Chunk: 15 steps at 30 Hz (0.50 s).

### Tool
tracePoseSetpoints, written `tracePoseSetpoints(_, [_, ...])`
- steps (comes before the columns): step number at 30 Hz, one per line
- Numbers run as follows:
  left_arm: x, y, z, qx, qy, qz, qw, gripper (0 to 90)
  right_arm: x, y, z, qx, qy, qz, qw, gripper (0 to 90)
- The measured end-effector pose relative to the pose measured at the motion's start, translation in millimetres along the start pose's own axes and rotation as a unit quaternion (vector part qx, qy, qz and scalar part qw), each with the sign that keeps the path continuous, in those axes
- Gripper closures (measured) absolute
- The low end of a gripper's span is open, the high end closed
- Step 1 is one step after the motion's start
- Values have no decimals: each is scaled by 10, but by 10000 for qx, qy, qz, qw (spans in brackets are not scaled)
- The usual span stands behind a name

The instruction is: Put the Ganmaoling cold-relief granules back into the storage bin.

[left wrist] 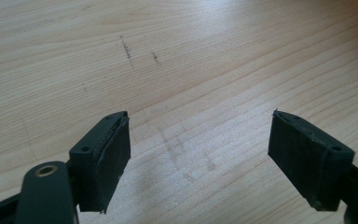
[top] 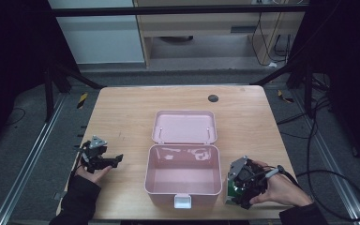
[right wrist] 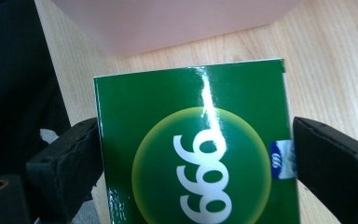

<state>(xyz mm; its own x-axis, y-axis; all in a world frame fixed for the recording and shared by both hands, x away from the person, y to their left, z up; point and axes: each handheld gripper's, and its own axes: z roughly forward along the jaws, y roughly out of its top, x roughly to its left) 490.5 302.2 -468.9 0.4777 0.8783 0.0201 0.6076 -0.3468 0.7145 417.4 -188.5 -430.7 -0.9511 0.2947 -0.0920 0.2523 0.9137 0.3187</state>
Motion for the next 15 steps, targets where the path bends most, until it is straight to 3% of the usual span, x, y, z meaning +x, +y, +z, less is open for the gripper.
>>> tracePoseSetpoints(7, [2, 0, -4, -9, 2, -3, 10000, 202, -18, 10, 49, 206, 69, -44, 9998, 81])
tracePoseSetpoints(15, [1, 1, -5, -13, -2, -9, 10000, 204, -37, 10, 110, 252, 205, -16, 9995, 99])
